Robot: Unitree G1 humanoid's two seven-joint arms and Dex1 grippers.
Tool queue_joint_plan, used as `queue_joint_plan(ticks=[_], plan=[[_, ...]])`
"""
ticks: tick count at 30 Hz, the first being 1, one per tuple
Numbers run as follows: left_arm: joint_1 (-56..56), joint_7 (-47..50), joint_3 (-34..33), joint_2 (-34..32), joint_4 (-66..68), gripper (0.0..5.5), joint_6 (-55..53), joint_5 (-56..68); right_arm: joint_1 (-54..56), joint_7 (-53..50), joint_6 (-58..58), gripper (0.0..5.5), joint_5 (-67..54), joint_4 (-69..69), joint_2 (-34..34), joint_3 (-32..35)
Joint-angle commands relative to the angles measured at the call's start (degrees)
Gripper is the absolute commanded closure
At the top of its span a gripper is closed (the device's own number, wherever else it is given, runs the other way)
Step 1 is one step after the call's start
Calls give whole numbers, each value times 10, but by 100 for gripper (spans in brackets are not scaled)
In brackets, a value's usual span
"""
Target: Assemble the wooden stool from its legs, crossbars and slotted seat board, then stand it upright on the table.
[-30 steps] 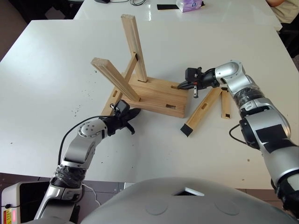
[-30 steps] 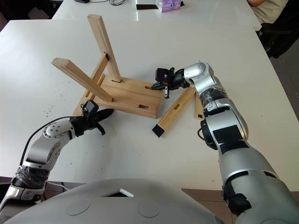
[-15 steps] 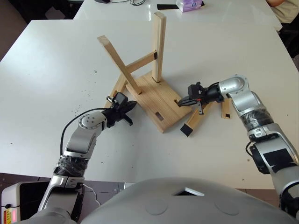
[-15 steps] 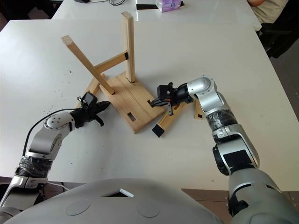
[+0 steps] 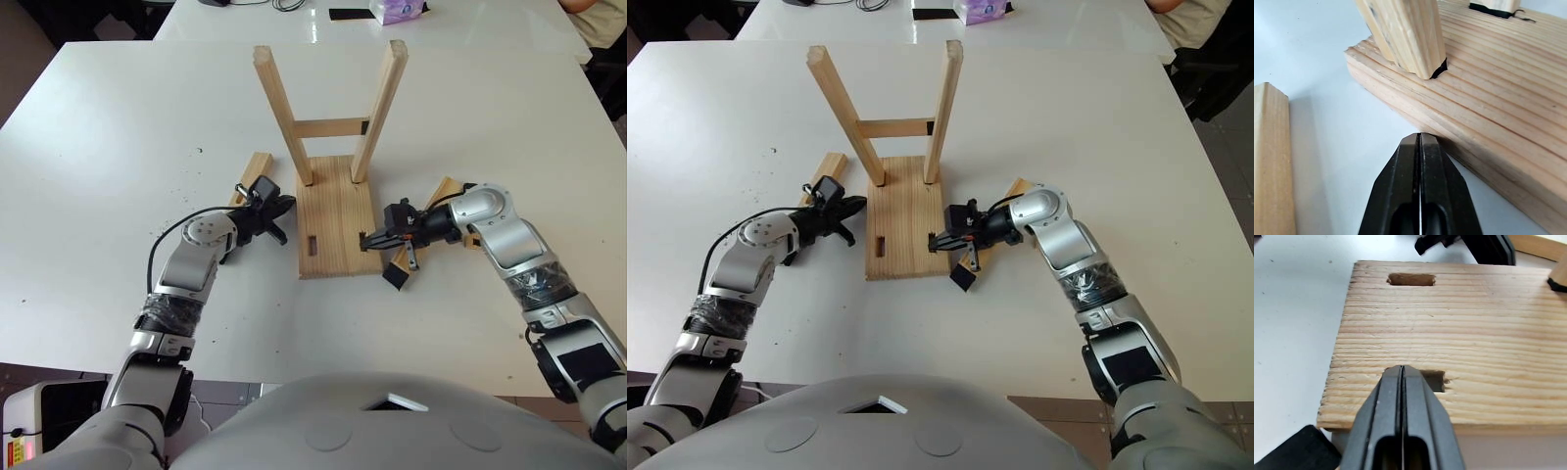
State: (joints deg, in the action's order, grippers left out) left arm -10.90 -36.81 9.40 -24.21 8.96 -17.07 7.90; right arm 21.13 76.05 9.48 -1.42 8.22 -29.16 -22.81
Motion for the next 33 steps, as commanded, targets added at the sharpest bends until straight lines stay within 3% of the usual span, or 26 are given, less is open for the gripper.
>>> queue_joint_plan(ticks=[1,7,19,24,29,33], plan=[[-4,-21,13,8,3,550,3,-2,-37,-14,28,549,15,-1,0,-34],[7,-9,7,20,-4,550,6,-1,-49,-30,39,549,-8,-22,-2,-21],[138,92,-143,29,-212,550,-81,75,-108,-138,158,549,-153,-180,-59,192],[154,183,-248,130,-436,550,-137,330,-157,-314,235,549,-118,-192,-38,272],[124,316,-279,196,-505,550,-116,452,-241,-414,305,479,-116,-261,-9,309],[134,350,-251,216,-496,550,-89,407,-264,-498,321,420,-97,-270,28,327]])
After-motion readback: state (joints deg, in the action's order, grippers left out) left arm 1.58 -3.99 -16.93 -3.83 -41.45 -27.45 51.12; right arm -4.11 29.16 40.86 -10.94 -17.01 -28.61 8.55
